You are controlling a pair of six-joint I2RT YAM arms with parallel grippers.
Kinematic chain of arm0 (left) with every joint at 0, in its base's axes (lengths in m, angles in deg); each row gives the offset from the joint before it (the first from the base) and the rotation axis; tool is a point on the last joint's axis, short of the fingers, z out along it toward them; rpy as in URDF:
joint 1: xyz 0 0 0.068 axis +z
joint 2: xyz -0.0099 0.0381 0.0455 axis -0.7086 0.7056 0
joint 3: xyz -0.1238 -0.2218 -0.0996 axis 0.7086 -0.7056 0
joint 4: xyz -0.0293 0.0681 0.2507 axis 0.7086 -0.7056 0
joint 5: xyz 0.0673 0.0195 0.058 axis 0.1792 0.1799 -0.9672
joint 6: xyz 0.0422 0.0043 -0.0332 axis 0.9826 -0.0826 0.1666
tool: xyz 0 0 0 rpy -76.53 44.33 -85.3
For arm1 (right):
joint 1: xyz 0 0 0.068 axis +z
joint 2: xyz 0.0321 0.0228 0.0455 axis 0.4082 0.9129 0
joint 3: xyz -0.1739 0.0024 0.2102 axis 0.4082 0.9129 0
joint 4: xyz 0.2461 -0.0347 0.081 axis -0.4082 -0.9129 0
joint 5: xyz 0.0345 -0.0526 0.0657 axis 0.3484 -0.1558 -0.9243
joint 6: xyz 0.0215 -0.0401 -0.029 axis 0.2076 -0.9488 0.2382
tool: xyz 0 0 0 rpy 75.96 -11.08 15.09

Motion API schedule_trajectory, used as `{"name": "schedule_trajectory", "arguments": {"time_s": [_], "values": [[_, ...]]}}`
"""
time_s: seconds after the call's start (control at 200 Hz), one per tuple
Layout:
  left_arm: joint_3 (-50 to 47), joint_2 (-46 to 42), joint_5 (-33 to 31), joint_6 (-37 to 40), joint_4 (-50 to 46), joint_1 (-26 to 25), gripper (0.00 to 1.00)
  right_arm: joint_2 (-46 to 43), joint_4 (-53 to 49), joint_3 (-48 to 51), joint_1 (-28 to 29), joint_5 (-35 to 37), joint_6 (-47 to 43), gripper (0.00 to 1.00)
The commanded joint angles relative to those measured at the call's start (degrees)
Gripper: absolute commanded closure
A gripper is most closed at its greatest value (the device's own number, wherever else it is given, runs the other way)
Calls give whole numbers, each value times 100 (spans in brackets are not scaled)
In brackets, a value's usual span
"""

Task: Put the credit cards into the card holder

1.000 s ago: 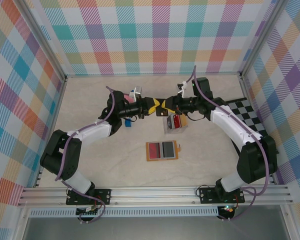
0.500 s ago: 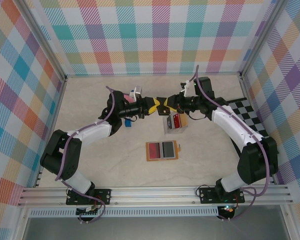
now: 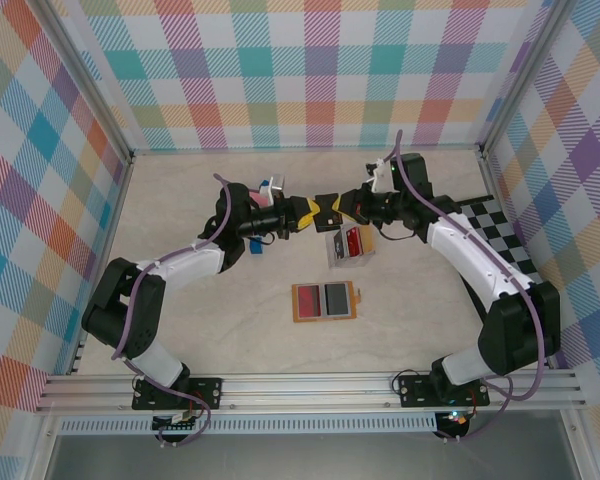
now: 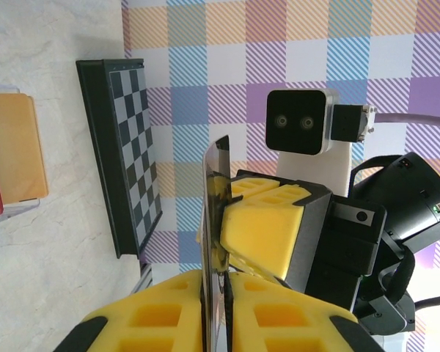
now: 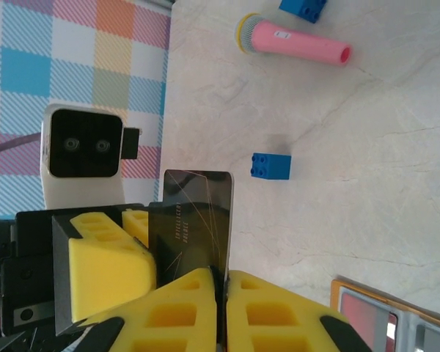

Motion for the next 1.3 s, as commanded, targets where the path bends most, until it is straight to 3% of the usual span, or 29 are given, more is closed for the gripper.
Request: {"name": "schedule_trajectory", "arguments": {"time_s": [0.0,0.16,0.285,0.32,0.515,0.705,0.95,1.295], "values": [[11,-137,95,-9,796,-73,86,47,-666,129,-72,764,43,93],[-62,-145,1,-32,748,-64,87,-6,-659,173,-94,871,104,94],[-129,-180,-216,-60,429,-34,94,-16,-716,151,-94,1018,71,93],[-145,-206,-361,-61,44,-5,100,-1,-762,126,-98,1073,28,93],[-243,-574,-1349,-82,-2603,94,100,290,-1514,-259,54,1935,-663,92],[-44,-634,-1716,-178,-4193,103,100,829,-2115,-734,494,2784,-1275,92],[-76,-406,-1716,-351,-4264,103,100,1323,-2297,-1120,1153,3756,-1661,90],[3,-257,-1626,54,-4215,106,100,1821,-2356,-1345,1418,4456,-1614,90]]}}
